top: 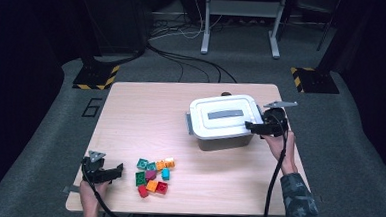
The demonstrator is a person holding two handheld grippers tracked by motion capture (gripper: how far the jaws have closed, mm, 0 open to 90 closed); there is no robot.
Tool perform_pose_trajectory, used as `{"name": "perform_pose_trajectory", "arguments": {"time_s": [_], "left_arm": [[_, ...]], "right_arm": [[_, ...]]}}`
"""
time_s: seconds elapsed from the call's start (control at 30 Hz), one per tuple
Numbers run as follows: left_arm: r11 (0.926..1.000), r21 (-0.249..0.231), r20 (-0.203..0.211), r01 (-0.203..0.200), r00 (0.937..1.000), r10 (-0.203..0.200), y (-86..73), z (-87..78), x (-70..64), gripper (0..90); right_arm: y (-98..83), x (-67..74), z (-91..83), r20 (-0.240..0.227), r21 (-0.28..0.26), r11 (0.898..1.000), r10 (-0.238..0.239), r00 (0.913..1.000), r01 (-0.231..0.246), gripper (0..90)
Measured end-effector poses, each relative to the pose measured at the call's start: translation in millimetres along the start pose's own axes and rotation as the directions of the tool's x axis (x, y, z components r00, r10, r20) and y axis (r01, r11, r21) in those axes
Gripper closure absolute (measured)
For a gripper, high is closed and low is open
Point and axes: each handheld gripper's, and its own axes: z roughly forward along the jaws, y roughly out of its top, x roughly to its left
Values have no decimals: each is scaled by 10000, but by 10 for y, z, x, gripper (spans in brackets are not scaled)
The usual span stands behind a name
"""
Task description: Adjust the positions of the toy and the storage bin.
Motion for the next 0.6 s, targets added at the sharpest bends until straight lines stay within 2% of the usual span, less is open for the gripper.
{"name": "perform_pose_trajectory", "arguments": {"time_s": [0.2, 0.4, 0.43, 0.53, 0.6], "left_arm": [[10000, 3, -7, 1, 10000, -1, 0, 0, -1, 73], [10000, 0, -3, 0, 10000, 0, 0, 0, 0, 73], [10000, -1, -3, 4, 10000, -4, 0, 0, -1, 73], [10000, 3, -3, -1, 10000, 1, 0, 0, 0, 73], [10000, -3, 2, 2, 10000, -2, 0, 0, 0, 73]], "right_arm": [[-18, 79, -6, -200, 37, 9999, 108, 9997, -108, 188], [-4, 173, 18, -257, 180, 9997, -183, 9995, 188, 117], [3, 204, 28, -265, 183, 9996, -213, 9994, 218, 82], [2, 243, 28, -230, 179, 9996, -215, 9995, 219, 66], [-2, 311, 10, -184, 196, 9990, -399, 9990, 402, 58]]}}
